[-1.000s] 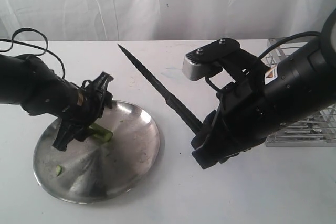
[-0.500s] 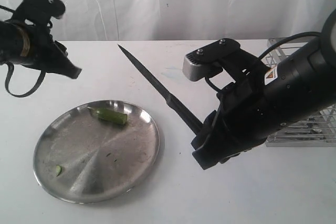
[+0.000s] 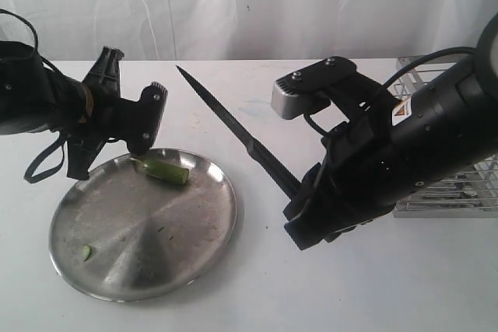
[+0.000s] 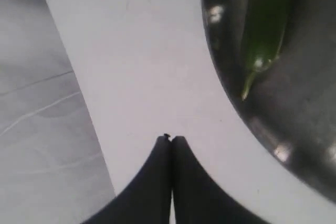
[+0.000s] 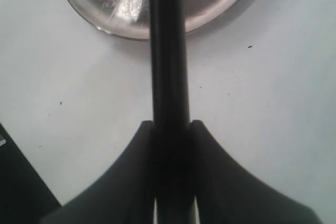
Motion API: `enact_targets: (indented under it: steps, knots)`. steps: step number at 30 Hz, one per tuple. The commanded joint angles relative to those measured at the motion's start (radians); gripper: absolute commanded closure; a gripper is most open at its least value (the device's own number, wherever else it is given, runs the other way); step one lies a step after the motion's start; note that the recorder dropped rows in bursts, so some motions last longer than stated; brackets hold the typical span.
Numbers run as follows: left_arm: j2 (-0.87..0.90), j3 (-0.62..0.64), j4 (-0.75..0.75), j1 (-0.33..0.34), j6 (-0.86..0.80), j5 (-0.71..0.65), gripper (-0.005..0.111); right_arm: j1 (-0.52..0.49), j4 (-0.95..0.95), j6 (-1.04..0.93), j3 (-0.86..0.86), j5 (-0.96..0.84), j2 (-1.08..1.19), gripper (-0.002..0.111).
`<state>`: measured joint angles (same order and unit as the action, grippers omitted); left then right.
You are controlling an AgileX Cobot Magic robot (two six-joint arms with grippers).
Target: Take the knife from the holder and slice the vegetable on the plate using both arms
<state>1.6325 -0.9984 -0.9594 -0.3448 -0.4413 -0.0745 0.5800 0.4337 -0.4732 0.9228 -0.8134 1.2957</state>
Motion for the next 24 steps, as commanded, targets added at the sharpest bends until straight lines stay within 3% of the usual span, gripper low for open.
enact_targets:
  steps: [1,5,8,11,13,15,18,21,24]
  knots:
    - [-0.032,-0.003,0.106,-0.005,0.240,0.041,0.107,-0.004,0.002,0.006,-0.004,0.002,-0.008,0.108]
    - [-0.020,-0.004,0.110,-0.005,0.284,-0.008,0.107,-0.004,0.000,0.006,-0.004,0.004,-0.008,0.108]
    - [-0.004,-0.024,0.180,-0.007,0.236,-0.142,0.107,-0.004,0.000,0.006,-0.004,0.006,-0.008,0.108]
    - [0.017,-0.068,0.555,-0.007,-0.150,-0.315,0.107,-0.004,0.000,0.006,-0.004,0.006,-0.008,0.108]
    - [0.039,-0.129,0.978,-0.007,-0.543,-0.532,0.107,-0.004,0.000,0.006,-0.004,0.006,-0.008,0.108]
    - [0.063,-0.191,1.209,-0.007,-0.728,-0.691,0.107,-0.004,0.000,0.006,-0.004,0.006,-0.008,0.108]
    - [0.082,-0.256,1.247,-0.007,-0.678,-0.738,0.107,-0.004,0.000,0.006,-0.004,0.006,-0.008,0.108]
    - [0.089,-0.287,1.176,-0.005,-0.671,-0.672,0.107,-0.004,0.000,0.006,-0.004,0.006,-0.008,0.108]
    - [0.102,-0.287,1.134,-0.005,-0.844,-0.600,0.104,-0.004,0.000,0.006,-0.004,0.005,-0.008,0.108]
